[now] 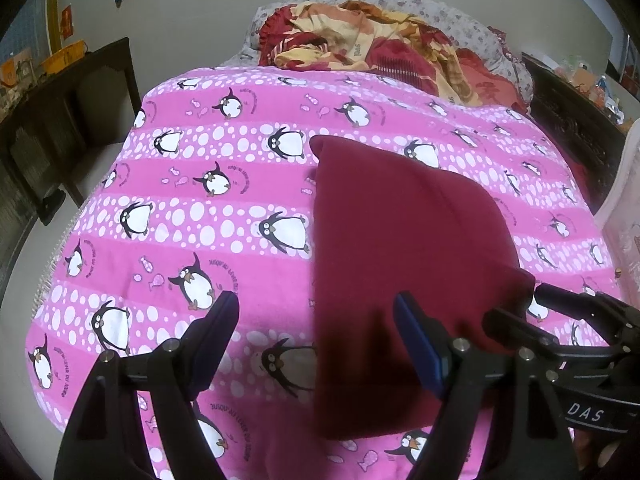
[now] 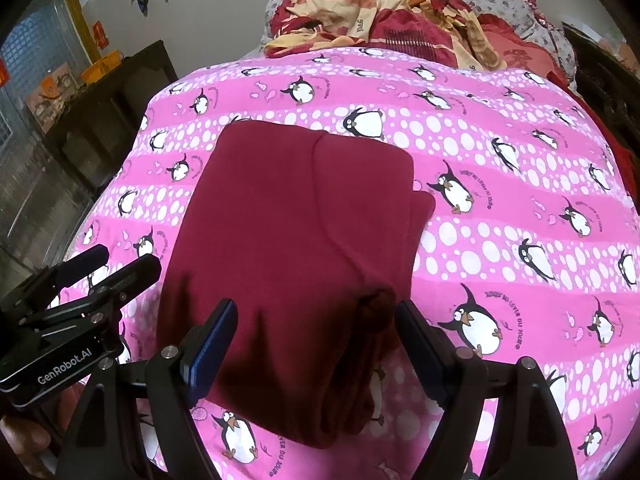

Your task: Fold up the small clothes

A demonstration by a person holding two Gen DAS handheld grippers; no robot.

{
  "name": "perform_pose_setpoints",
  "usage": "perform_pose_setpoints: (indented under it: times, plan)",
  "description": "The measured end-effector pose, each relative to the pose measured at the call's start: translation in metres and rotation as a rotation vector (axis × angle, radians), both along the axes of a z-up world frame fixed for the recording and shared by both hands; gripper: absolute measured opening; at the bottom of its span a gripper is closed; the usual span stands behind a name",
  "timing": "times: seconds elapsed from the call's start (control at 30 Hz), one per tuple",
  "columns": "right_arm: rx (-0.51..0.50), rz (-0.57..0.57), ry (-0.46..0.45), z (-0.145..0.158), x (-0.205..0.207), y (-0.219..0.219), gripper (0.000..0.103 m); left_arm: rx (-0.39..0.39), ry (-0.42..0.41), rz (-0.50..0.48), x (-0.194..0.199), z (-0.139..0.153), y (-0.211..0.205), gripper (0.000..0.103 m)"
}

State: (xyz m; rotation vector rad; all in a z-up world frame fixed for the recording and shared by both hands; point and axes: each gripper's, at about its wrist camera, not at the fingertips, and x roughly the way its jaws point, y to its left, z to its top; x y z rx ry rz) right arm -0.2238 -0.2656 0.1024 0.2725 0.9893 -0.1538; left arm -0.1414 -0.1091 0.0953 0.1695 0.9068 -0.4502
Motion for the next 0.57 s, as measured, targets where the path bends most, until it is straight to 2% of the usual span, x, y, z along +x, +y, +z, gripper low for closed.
perform_pose_setpoints:
  times: [0.57]
  plan:
    - [0.013,0.016,-0.001,-0.001,0.003,-0.010,0.087,-0.011,0.001,-0.002,0.013,-0.006,0.006,0.078]
